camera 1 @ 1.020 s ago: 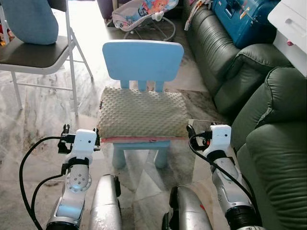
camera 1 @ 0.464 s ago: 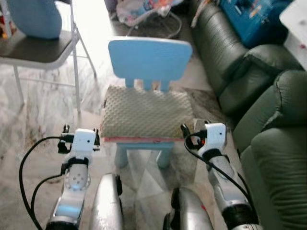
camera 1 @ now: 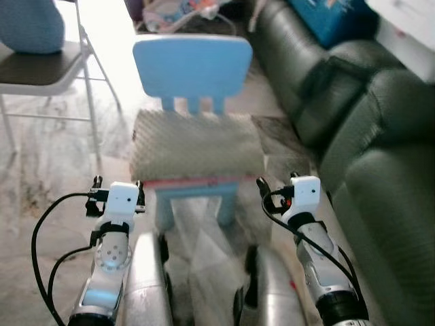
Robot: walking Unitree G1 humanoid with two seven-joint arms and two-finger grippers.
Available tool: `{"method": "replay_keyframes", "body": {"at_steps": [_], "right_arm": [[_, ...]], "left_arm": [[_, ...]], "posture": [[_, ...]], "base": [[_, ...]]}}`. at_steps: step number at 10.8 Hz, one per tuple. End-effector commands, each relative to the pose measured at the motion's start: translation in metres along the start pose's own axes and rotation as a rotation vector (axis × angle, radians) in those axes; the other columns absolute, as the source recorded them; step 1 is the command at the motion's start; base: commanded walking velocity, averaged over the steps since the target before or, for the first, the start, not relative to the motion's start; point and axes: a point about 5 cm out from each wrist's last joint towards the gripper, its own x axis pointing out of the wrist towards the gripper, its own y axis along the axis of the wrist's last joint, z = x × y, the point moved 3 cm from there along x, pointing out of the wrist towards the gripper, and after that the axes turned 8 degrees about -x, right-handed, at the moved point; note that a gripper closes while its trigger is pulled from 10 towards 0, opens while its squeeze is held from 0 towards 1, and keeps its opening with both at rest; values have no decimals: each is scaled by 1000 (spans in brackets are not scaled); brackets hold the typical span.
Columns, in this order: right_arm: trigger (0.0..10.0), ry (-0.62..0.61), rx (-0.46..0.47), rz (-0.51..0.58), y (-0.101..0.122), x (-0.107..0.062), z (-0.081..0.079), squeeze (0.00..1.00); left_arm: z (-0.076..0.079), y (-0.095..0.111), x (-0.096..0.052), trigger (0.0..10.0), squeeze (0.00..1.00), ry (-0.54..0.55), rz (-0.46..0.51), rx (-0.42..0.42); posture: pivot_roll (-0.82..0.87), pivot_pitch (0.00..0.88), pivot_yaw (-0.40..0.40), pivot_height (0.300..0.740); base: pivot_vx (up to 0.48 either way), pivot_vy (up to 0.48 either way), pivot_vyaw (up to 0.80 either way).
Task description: Move the pillow to the sofa
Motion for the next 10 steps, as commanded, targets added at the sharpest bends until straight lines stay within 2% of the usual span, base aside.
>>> {"method": "replay_keyframes", "body": {"at_steps": [1, 3, 5, 8, 10], "right_arm": [[10000, -9, 7, -11, -3, -1, 3, 0], [10000, -2, 10, -10, -3, 0, 1, 0], [10000, 30, -3, 3, -1, 0, -4, 0], [10000, 31, -1, 6, -1, 1, -6, 0], [10000, 31, 0, 3, -1, 1, -5, 0]], "left_arm": [[1, -2, -1, 10000, 0, -2, -7, 9], [3, 0, 0, 10000, 0, -15, 3, 11], [1, 0, 0, 10000, 0, -12, 0, 8], [1, 2, 1, 10000, 0, -16, 5, 8], [3, 2, 1, 10000, 0, -19, 2, 3]], "posture": [[-25, 155, -56, 564], [-22, 152, -59, 564], [-19, 151, -56, 564], [-20, 160, -50, 564], [-24, 167, -51, 564]], "base": [[0, 0, 0], [0, 0, 0], [261, 0, 203], [276, 0, 562], [298, 0, 0]]}}
